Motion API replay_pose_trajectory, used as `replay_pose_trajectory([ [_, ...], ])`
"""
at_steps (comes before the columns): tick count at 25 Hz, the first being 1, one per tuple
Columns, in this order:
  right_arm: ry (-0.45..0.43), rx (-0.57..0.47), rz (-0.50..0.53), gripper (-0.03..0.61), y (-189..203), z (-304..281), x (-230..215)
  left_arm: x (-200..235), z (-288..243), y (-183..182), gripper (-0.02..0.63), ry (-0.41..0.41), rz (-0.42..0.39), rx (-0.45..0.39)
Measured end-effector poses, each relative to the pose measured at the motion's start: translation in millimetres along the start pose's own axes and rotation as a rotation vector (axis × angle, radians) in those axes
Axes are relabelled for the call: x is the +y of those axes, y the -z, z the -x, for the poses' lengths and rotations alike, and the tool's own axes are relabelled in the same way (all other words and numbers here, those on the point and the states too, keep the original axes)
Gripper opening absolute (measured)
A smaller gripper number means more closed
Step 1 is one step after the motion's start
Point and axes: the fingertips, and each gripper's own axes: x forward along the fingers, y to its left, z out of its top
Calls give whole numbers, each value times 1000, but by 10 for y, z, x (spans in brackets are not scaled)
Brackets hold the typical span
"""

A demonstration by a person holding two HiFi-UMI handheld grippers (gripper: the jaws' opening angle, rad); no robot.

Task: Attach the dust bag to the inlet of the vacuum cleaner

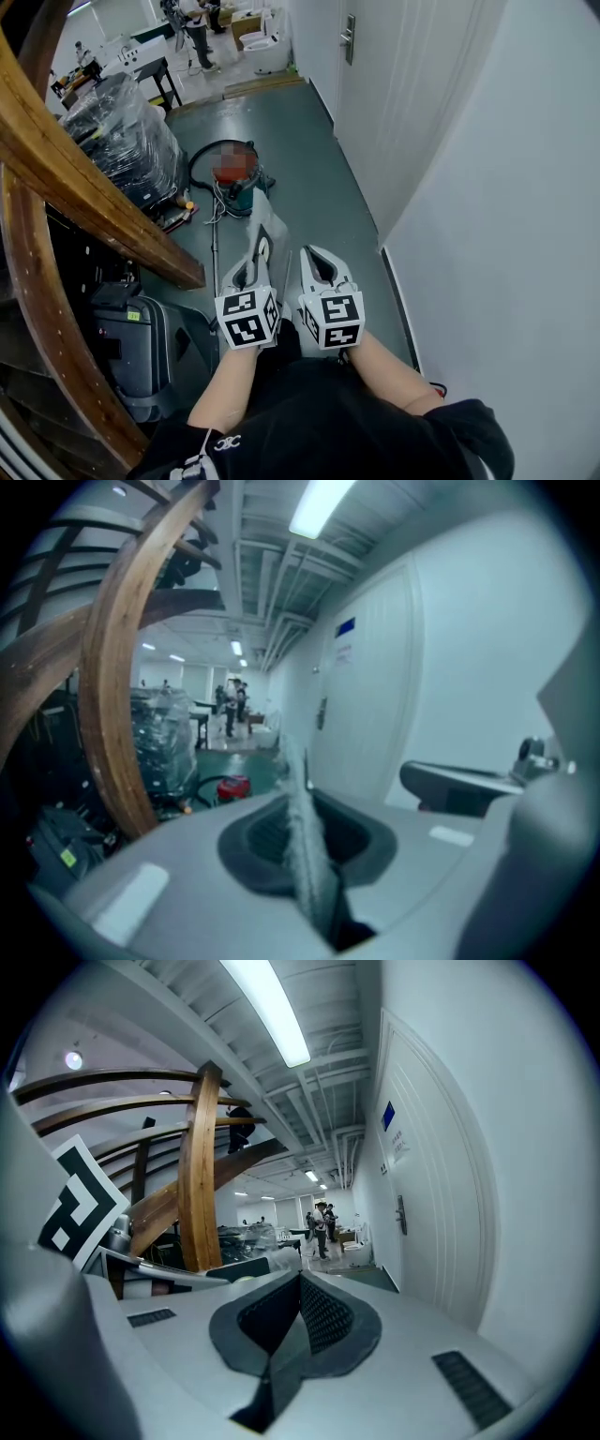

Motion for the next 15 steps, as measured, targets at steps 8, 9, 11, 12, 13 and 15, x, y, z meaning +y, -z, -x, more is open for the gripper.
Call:
replay_pose_trajectory([
  [8, 44, -7, 11, -2, -22, -365, -304, 50, -505, -161, 32, 25, 12, -14],
  [9, 44, -10, 16, -2, -52, -439, -324, 71, -572, -203, 32, 27, 16, -18],
  [11, 42, -13, 21, -2, -103, -599, -362, 115, -705, -279, 32, 29, 22, -27],
  [12, 40, -12, 24, -2, -126, -694, -378, 147, -779, -319, 32, 30, 24, -31],
  [13, 38, -10, 26, -2, -152, -802, -392, 187, -861, -364, 32, 31, 27, -33],
  [15, 34, -8, 33, -2, -219, -1035, -421, 276, -1040, -462, 32, 37, 36, -33],
])
